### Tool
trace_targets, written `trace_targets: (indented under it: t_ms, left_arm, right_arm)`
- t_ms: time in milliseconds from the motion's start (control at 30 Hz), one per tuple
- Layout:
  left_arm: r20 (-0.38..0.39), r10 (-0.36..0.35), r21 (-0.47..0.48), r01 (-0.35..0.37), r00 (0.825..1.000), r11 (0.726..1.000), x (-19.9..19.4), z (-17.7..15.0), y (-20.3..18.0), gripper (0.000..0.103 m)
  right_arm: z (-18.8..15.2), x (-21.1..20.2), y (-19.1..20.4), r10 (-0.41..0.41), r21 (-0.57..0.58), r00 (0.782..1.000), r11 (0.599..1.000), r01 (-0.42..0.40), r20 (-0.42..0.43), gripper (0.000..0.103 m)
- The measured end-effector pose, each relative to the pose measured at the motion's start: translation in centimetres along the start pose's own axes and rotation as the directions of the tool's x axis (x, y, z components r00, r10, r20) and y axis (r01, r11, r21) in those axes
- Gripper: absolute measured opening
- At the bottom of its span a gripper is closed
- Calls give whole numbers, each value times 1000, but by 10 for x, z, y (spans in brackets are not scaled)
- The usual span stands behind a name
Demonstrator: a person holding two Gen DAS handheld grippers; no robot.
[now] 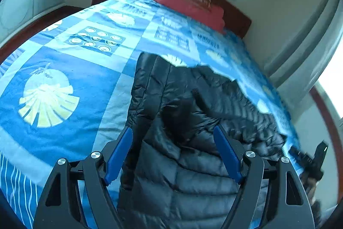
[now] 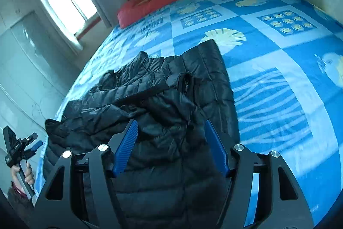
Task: Fold large clothes
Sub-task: 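Lift the hem with both grippers and fold it toward the collar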
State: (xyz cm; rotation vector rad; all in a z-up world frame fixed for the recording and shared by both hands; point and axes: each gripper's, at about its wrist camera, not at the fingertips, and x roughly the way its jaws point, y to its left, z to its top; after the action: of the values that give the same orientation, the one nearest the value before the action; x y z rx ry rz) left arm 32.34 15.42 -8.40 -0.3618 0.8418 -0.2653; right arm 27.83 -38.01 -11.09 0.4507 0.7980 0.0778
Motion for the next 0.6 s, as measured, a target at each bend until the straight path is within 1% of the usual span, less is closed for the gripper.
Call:
trace_targets:
  t_ms: [133,233,267,300,333,367,400,467,500,533,600]
  left_arm:
    - [-35,30,84,-27,999,996,29,6,-4,76]
    - [-64,25,122,-17,998,992,46,9,-5,76]
    - [-74,18,127,-8,997,992,50,10,-5,71]
    - [-87,7,129,5,996,992,54,11,-5,57]
    - [-98,1,129,11,995,992,56,11,-5,50]
    - [-113,5,132,10,994,991,59,11,-5,40]
    - [-118,11,143,6,993,990,61,11,-7,32]
    - [-103,27,185,-7,994,983,58,8,-16,24]
    - [-89,35,206,-15,995,979,54,7,-21,21]
    - [-78,37,216,-19,996,976,50,6,-24,19]
    - [-40,36,247,-25,999,969,36,6,-34,17]
  right_arm:
    - [12,25,1,-4,-36,999,999,3,-31,64]
    - [14,40,0,-6,-51,998,999,3,-61,64]
    - [14,45,0,-1,-49,997,999,-3,-76,64]
    - [15,48,-1,-5,-50,997,999,1,-83,60]
    - [13,50,0,-14,-60,996,998,9,-90,47]
    - [11,53,1,-16,-69,995,998,9,-100,34]
    - [9,53,2,-17,-79,995,997,9,-103,29]
    - [5,48,7,-25,-103,996,995,17,-83,19]
    - [5,45,10,-22,-109,997,994,14,-74,17]
    - [4,37,13,-14,-114,998,993,7,-57,13]
    - [5,21,20,-6,-126,1000,992,4,-19,11]
